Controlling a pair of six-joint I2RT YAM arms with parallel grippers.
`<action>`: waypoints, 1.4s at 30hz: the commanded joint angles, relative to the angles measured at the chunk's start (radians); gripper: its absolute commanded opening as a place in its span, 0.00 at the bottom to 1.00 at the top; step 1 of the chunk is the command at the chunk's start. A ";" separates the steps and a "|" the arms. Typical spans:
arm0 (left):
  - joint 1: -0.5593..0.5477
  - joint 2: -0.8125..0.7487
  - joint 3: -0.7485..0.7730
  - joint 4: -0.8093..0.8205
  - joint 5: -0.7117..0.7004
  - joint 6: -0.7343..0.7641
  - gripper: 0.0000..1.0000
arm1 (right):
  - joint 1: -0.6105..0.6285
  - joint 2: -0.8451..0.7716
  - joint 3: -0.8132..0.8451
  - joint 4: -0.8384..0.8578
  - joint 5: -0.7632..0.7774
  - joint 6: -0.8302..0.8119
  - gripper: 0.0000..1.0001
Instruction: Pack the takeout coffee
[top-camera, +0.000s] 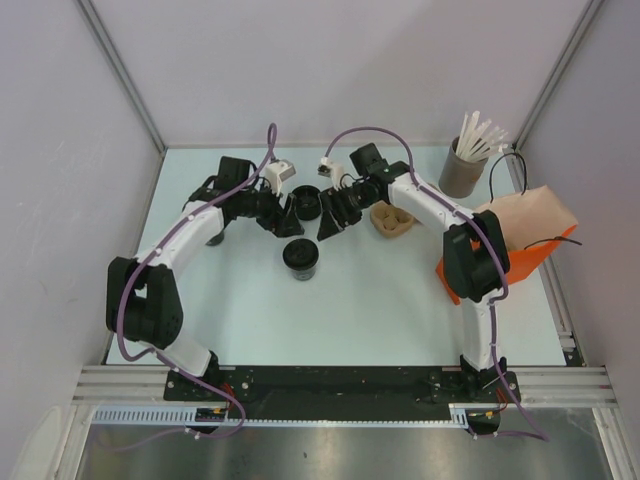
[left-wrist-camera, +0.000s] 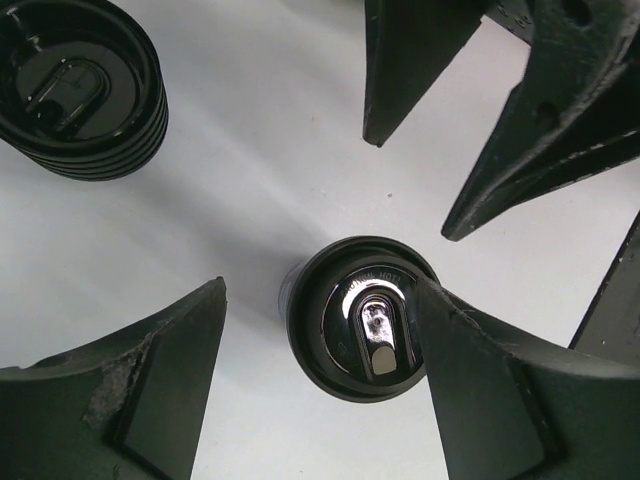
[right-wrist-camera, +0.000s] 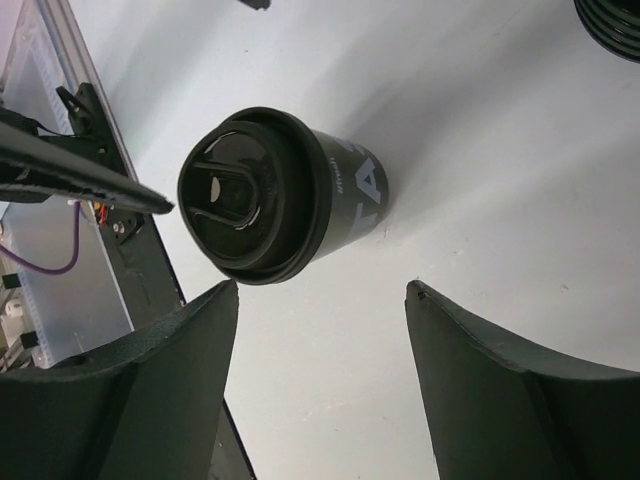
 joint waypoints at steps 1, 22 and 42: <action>0.009 -0.063 -0.035 -0.030 0.033 0.061 0.82 | 0.009 0.020 0.045 -0.005 0.033 0.025 0.73; 0.010 -0.023 -0.137 0.033 0.043 0.075 0.83 | 0.003 -0.038 -0.210 0.131 -0.280 0.089 0.67; 0.010 0.005 -0.154 0.059 0.042 0.062 0.81 | 0.023 0.032 -0.219 0.235 -0.278 0.195 0.48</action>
